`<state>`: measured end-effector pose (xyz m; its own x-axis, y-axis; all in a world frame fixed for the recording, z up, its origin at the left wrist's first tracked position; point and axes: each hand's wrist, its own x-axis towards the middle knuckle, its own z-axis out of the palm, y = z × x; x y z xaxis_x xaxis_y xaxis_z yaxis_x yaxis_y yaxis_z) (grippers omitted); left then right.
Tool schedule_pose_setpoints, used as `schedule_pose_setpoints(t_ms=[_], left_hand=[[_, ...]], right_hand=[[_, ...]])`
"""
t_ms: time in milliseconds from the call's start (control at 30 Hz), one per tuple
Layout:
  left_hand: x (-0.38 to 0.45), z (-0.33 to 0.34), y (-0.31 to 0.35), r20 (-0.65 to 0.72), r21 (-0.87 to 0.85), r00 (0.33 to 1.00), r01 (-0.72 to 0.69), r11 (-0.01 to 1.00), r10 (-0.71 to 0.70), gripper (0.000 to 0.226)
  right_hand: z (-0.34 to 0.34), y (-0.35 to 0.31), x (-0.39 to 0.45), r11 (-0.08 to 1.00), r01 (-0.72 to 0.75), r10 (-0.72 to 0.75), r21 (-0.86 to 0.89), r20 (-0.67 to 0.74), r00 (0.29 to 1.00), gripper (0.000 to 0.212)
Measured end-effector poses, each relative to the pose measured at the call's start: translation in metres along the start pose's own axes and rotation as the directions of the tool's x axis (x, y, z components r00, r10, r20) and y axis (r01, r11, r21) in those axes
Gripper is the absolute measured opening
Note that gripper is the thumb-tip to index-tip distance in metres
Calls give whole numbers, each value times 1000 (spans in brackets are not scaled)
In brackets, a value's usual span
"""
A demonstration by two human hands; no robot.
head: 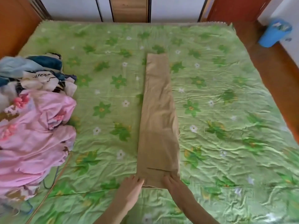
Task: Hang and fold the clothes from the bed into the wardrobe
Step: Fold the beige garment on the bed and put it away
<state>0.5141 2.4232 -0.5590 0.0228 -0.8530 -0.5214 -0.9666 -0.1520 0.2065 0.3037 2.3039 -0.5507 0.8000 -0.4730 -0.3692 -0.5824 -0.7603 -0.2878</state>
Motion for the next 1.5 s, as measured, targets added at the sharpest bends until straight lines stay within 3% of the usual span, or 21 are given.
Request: schedule_pose_setpoints(t_ms=[67,100,200,333,533,700,800,900,967,1067,1200,1367,1500], left_hand=[[9,7,-1,-20,-52,999,-28,998,27,42],[17,13,-3,-61,-101,998,-27,995,21,43],[49,34,-9,-237,-163,971,1,987,-40,45],[108,53,-10,-360,-170,932,-27,985,-36,66],[150,104,-21,-406,-78,910,-124,989,82,74],[157,124,-26,-472,-61,875,-152,986,106,72],[154,121,-27,-499,-74,854,-213,974,149,65],[147,119,-43,-500,-130,834,-339,932,233,63],[139,118,-65,-480,-59,815,-399,915,325,76],[128,109,-94,-403,211,787,-416,885,466,94],[124,105,-102,-316,379,747,-466,800,585,95],[125,107,-93,-379,184,794,-439,879,476,95],[128,106,-91,-281,164,818,-474,865,502,102]], right_hand=[[23,7,2,998,-63,56,28,202,978,48],[35,12,2,999,-37,33,12,228,973,47],[66,26,18,999,-40,40,-3,30,999,38],[84,39,65,991,-134,126,-14,-259,958,53],[129,73,94,980,-194,177,-44,-254,951,74],[151,77,101,979,-204,199,15,-297,934,74],[144,82,97,987,-131,150,91,-251,956,70],[129,107,85,985,37,-1,171,-205,979,60],[121,130,73,987,159,-156,-2,-233,960,61],[116,155,56,909,247,-322,-336,-191,927,80],[122,162,45,822,237,-369,-518,-168,914,94],[129,151,56,825,254,-382,-504,-169,908,97],[121,144,53,869,270,-353,-416,-137,926,97]])
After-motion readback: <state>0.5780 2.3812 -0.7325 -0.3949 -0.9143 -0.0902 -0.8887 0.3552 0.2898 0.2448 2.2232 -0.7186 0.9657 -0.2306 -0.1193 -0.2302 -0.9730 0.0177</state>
